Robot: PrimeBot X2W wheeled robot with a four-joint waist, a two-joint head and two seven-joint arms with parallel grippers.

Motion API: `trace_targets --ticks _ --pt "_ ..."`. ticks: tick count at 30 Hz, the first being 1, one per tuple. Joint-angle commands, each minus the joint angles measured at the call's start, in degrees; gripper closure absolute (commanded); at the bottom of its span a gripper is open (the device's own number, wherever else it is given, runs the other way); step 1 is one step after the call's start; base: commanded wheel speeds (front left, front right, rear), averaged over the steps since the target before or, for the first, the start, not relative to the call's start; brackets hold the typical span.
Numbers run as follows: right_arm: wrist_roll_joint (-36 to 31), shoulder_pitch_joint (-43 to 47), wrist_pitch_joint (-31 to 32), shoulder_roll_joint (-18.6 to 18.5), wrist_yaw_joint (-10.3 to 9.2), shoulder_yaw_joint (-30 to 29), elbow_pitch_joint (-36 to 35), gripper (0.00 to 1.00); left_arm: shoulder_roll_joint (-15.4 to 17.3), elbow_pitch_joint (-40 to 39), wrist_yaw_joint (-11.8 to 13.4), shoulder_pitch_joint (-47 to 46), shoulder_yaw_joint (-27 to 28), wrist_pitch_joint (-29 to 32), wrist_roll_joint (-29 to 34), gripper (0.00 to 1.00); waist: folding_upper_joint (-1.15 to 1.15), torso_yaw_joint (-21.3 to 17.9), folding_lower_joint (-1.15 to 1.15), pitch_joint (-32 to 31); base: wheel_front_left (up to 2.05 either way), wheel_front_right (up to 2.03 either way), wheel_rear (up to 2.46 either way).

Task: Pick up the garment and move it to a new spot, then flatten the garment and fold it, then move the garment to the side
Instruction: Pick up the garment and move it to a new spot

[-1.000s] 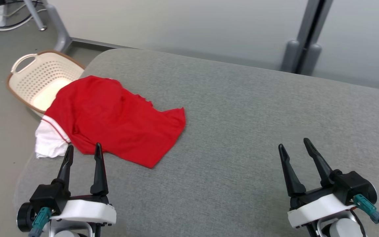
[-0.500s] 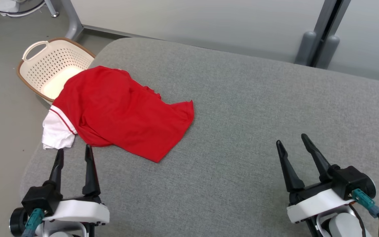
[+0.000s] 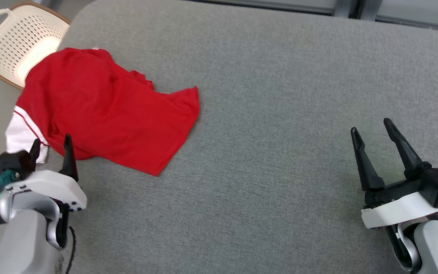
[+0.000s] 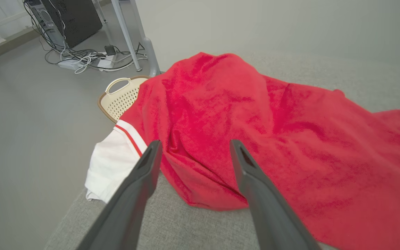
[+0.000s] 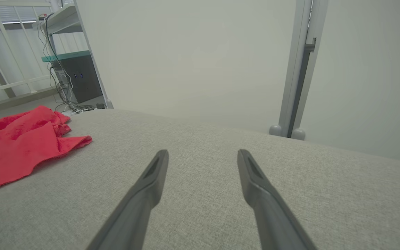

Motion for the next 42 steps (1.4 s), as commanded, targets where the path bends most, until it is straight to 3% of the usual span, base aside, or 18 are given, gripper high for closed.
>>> trace_targets --ticks 1,8,14,15,16,21,26,35,42 --pt "-0.1 -0.48 0.46 -0.51 -0.07 -0.34 -0.9 0.0 1.23 1.94 -0.62 -1.84 -0.12 1.09 0.06 0.0 0.0 -1.6 0.0 2.95 0.0 0.0 0.0" --pt "-0.59 -0.26 1.9 -1.49 -0.07 -1.54 -4.41 0.0 3.78 14.52 -3.05 -10.54 0.91 7.51 -2.9 0.0 0.0 -3.41 0.0 6.56 0.0 0.0 0.0" --pt "-0.87 -0.61 2.46 -1.88 -0.08 -2.39 -5.98 0.0 4.66 22.23 -3.77 -14.87 1.01 8.56 -4.04 0.0 0.0 -4.55 0.0 8.26 0.0 0.0 0.0" --pt "-0.9 -0.69 2.47 -1.85 -0.08 -2.43 -6.06 0.0 4.74 23.27 -3.97 -15.36 0.94 8.69 -4.28 0.65 0.0 -4.73 0.0 8.33 0.0 0.0 0.0" --pt "-0.91 -0.79 2.45 -1.74 -0.08 -2.45 -6.04 0.0 4.78 24.21 -4.4 -15.64 0.77 8.55 -4.31 1.0 0.0 -4.95 0.0 8.33 0.0 0.0 0.0" --pt "-0.57 -0.96 1.48 -0.47 -0.07 -2.44 -4.71 0.0 4.95 24.75 -6.08 -16.31 0.6 4.12 -5.22 1.0 0.0 -6.01 0.0 6.82 0.0 0.0 0.0" --pt "0.15 -0.84 0.07 1.25 -0.07 -2.06 -2.02 0.0 3.93 19.9 -7.42 -15.96 1.07 -2.38 -7.8 1.0 0.0 -6.92 0.0 3.44 0.0 0.0 0.0" --pt "1.32 0.21 -1.79 4.49 -0.08 -1.28 2.92 0.0 2.43 -1.21 -7.85 -9.8 -1.33 -4.36 -9.36 1.0 0.0 -9.06 0.0 -3.91 0.0 0.0 0.0" --pt "2.0 0.97 -2.15 5.95 -0.08 -1.94 4.72 0.0 1.17 -20.72 -4.47 -1.83 -1.91 0.82 -9.34 1.0 0.0 -12.23 0.0 -8.17 0.0 0.0 0.0"
